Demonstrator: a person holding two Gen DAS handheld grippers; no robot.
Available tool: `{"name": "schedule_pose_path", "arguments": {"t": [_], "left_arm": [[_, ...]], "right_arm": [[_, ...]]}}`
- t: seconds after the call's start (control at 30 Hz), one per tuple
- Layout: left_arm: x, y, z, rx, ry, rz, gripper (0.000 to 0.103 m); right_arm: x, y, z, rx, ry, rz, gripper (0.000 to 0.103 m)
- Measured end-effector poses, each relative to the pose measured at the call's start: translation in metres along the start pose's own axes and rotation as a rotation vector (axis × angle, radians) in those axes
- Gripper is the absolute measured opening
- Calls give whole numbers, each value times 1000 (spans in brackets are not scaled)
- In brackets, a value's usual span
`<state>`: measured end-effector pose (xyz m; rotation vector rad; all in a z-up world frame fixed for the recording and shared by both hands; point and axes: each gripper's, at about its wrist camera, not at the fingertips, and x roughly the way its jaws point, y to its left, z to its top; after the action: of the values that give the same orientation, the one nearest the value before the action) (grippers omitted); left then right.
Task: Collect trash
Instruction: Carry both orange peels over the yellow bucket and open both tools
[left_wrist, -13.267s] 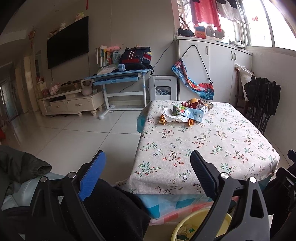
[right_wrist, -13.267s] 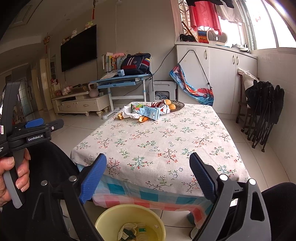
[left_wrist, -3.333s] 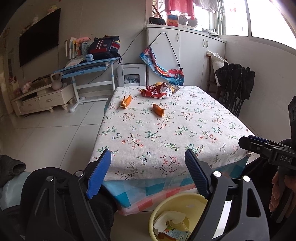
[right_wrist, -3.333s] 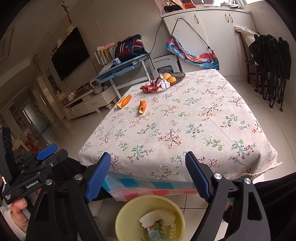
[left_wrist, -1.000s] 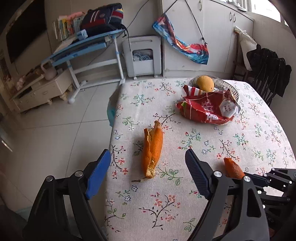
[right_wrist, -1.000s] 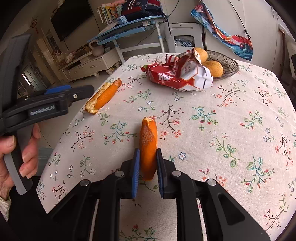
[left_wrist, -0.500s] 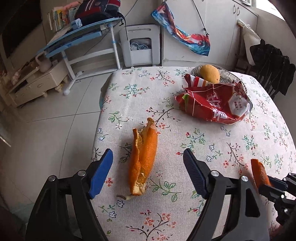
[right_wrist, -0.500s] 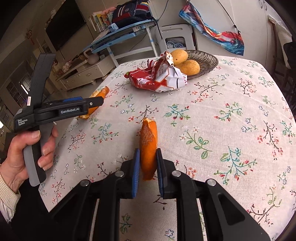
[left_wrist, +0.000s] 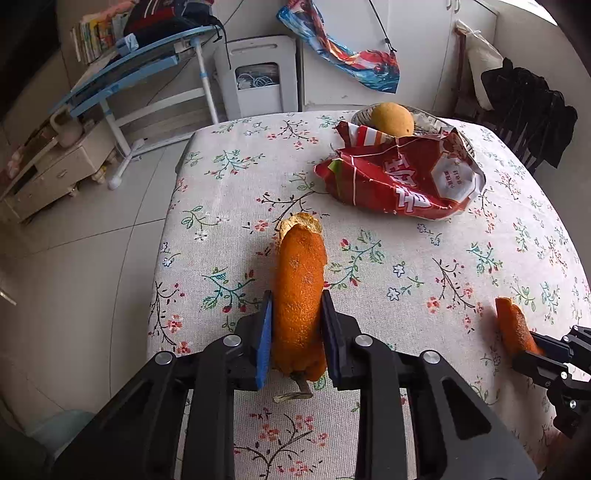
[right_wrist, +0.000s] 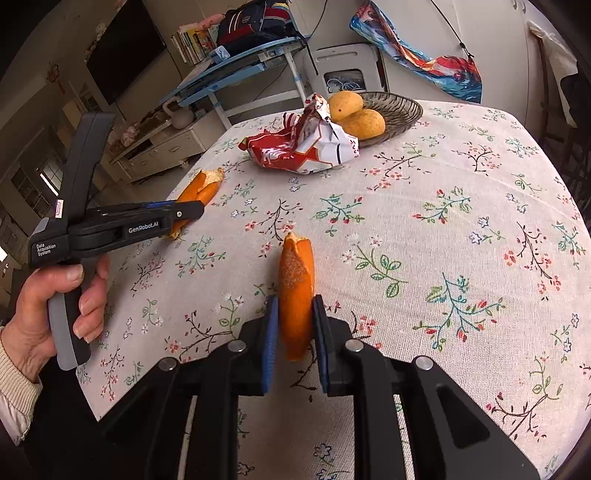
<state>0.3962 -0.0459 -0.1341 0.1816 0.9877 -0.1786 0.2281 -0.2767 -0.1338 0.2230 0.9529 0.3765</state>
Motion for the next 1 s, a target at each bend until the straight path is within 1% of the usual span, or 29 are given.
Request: {"name": "schedule_pose_path", "arguments": {"t": [0.1, 0.17, 0.37, 0.67, 0.8, 0.87, 1.0], "left_arm": [[-10, -8, -1, 33, -31, 9, 23], [-17, -14, -1, 67, -56, 30, 23], [-36, -32, -1, 141, -112, 58, 23], [-47, -34, -1, 165, -142, 62, 23], [-47, -34, -2, 152, -135, 39, 23], [-48, -32, -3, 137, -128, 15, 23], [-56, -26, -8, 88, -127, -37, 23]], "right_arm": [[0, 0, -1, -4, -3, 3, 24], [0, 3, -1, -12, -4, -4, 26], [1, 3, -2, -19, -9, -9, 27], [0, 3, -1, -18, -9, -8, 27], [0, 3, -1, -15, -9, -2, 27], [1, 2, -1, -11, -4, 9, 20], [-1, 1, -2, 10, -4, 36, 17]]}}
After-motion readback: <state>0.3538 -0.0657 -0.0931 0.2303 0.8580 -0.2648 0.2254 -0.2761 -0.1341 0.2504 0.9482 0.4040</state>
